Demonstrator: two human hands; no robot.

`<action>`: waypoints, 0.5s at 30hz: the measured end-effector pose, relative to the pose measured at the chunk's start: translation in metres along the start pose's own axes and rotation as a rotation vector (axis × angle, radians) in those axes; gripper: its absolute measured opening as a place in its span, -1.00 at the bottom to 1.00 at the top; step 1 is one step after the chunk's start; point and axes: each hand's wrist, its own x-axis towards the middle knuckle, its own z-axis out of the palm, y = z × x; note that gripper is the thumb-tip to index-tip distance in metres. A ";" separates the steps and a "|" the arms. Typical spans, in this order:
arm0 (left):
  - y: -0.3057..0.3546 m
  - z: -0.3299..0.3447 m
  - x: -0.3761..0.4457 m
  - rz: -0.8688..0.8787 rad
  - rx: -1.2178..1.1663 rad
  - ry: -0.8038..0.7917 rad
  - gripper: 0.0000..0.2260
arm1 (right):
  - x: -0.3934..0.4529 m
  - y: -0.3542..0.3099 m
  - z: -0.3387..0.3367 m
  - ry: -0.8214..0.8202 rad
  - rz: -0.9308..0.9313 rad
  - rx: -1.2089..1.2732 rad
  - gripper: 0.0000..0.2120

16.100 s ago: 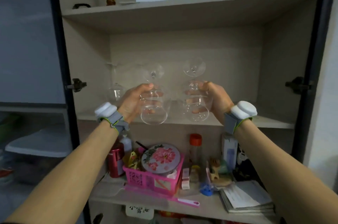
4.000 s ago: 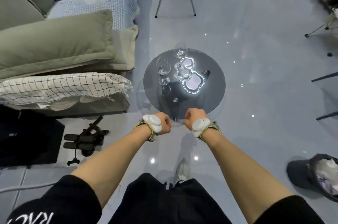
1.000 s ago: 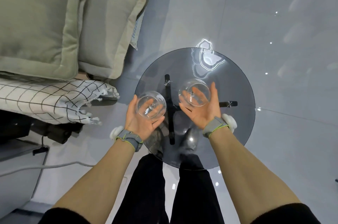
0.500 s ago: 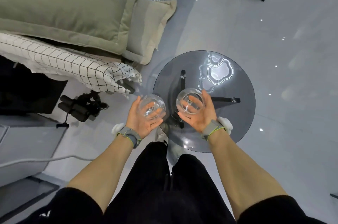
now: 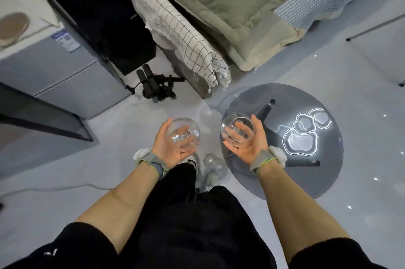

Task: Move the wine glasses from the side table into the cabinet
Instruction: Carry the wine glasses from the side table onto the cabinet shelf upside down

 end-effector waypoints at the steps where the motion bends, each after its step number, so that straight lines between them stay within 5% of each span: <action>1: -0.001 -0.013 -0.007 0.022 -0.022 0.014 -0.38 | 0.001 0.007 0.008 -0.009 0.016 -0.032 -0.43; 15: 0.001 -0.191 -0.130 0.315 -0.489 0.207 -0.38 | 0.010 0.156 0.172 -0.205 0.247 -0.615 -0.43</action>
